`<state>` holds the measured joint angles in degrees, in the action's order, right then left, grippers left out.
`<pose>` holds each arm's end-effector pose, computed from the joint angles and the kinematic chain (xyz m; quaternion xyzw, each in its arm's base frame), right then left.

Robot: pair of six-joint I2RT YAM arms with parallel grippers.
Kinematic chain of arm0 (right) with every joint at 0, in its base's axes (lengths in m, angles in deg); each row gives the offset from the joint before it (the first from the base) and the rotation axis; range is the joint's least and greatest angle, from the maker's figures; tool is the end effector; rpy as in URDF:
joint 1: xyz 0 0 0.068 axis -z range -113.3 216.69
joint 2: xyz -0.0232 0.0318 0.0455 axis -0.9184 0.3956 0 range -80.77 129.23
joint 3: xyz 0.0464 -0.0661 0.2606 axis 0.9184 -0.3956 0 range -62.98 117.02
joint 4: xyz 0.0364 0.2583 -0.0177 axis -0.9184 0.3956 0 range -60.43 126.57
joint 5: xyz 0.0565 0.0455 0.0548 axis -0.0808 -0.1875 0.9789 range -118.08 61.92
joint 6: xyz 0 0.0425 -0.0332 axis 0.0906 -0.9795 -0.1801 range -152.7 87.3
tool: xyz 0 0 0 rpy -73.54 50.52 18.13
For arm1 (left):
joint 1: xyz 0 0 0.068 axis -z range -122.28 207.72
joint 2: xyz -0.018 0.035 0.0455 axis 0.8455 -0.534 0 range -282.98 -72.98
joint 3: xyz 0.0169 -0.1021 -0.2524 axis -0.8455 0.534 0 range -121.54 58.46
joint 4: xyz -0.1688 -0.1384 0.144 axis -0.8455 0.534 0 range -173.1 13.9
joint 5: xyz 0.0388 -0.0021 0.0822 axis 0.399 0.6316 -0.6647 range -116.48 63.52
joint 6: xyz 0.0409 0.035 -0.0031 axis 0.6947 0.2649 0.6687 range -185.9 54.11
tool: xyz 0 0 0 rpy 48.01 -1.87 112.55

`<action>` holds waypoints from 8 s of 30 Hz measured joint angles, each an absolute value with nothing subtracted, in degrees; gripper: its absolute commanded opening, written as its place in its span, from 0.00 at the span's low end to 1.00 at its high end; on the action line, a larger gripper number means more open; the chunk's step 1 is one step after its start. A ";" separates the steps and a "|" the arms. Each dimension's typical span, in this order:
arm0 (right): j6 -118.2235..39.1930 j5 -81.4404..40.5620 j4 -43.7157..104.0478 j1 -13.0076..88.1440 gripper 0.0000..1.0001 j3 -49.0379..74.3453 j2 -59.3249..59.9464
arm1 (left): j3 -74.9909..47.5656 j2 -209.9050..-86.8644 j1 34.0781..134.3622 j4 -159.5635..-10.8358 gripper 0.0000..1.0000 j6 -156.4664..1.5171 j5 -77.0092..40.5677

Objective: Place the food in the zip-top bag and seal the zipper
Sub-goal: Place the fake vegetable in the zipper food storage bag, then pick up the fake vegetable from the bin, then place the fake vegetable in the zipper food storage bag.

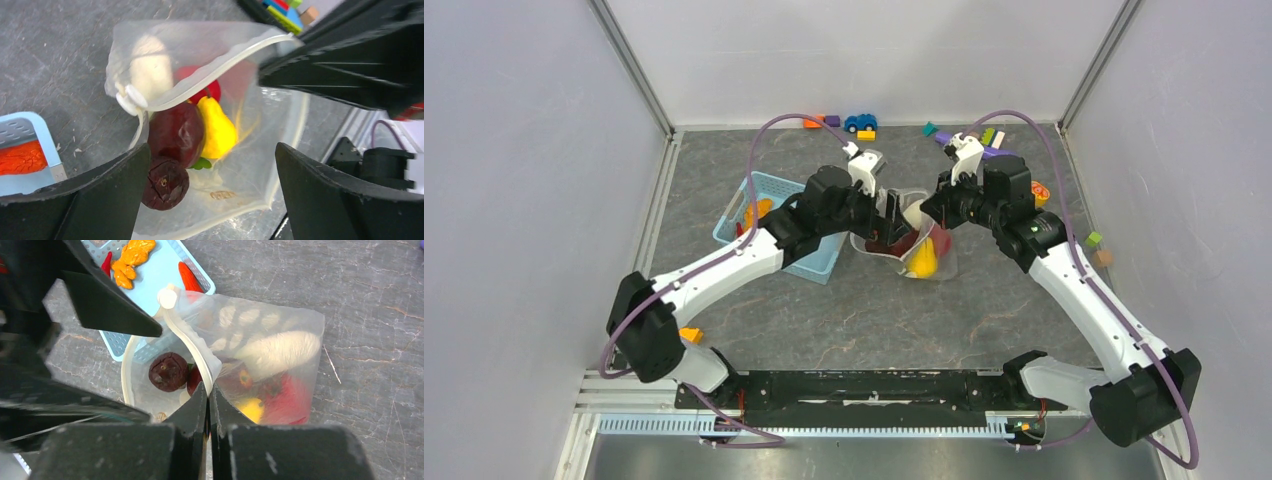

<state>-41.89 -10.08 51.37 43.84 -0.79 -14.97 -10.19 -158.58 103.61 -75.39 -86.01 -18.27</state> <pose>0.2331 0.1102 0.3526 -0.1823 0.8190 0.2727 0.4707 0.2406 -0.2555 0.3171 0.2249 0.8098 -0.3439 0.4187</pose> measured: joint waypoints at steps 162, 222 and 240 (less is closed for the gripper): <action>-55.33 -17.56 45.93 54.44 0.03 -11.12 -8.98 | 4.13 -168.22 78.10 -80.53 0.02 -136.68 -40.68; -69.04 -5.01 35.72 54.31 0.01 -14.18 -21.88 | 8.48 -162.01 108.77 -124.61 0.02 -95.37 -26.27; -78.02 -14.91 23.16 50.95 0.00 -21.81 -27.73 | 5.53 -163.19 112.81 -118.41 0.02 -91.17 -23.76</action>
<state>-78.02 -14.91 23.16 50.95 -21.81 -27.73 5.53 -163.19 112.81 -118.41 -91.17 -23.76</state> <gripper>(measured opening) 0.011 0.103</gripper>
